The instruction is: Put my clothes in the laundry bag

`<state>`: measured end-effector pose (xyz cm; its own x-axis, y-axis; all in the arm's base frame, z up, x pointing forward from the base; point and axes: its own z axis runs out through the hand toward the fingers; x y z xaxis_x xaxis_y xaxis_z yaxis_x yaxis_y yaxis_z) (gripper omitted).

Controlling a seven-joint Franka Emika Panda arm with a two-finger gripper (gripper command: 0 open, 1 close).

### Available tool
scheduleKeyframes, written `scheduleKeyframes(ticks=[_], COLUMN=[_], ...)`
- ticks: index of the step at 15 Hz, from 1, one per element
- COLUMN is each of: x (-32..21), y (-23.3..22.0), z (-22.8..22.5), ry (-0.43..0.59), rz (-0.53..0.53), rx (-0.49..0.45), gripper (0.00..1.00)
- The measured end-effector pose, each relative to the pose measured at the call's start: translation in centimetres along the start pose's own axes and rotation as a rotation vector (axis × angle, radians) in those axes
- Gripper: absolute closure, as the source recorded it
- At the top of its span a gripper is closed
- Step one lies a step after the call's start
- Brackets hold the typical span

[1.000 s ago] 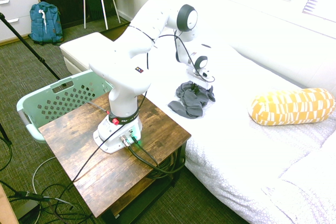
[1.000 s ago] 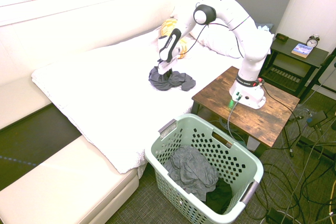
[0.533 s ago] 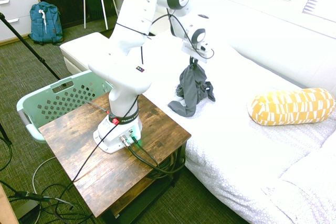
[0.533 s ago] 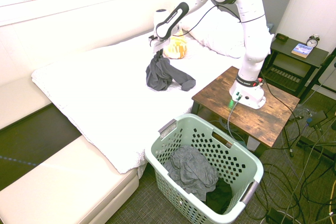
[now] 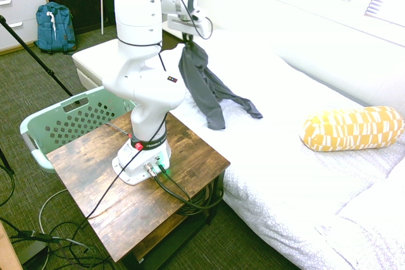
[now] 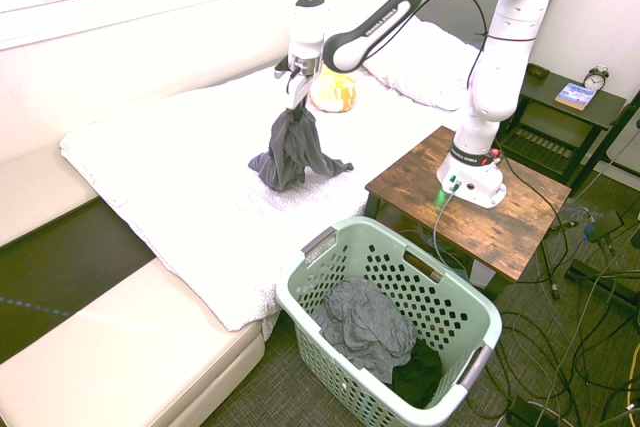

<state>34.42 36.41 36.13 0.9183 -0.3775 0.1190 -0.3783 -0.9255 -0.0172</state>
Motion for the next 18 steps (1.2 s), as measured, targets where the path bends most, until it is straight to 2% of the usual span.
scheduleKeyframes(ticks=[2, 5, 6, 7, 9, 10, 13, 18], x=[-12.2, -30.2, -33.5, -34.7, -34.1, -33.8, -34.2, -34.1], y=[0.2, 3.8, 4.9, 5.4, 5.0, 4.8, 5.1, 5.3], z=[-2.7, -3.8, -3.2, -2.2, 0.7, 2.1, 5.0, 5.9], ry=[0.036, 0.095, 0.109, 0.114, 0.087, 0.065, 0.030, 0.027], rz=[-0.065, -0.154, -0.170, -0.176, -0.179, -0.182, -0.213, -0.213], rx=[-0.034, -0.067, -0.072, -0.090, -0.142, -0.164, -0.228, -0.244], gripper=[1.00, 1.00, 1.00, 1.00, 1.00, 0.00, 0.00, 0.00])
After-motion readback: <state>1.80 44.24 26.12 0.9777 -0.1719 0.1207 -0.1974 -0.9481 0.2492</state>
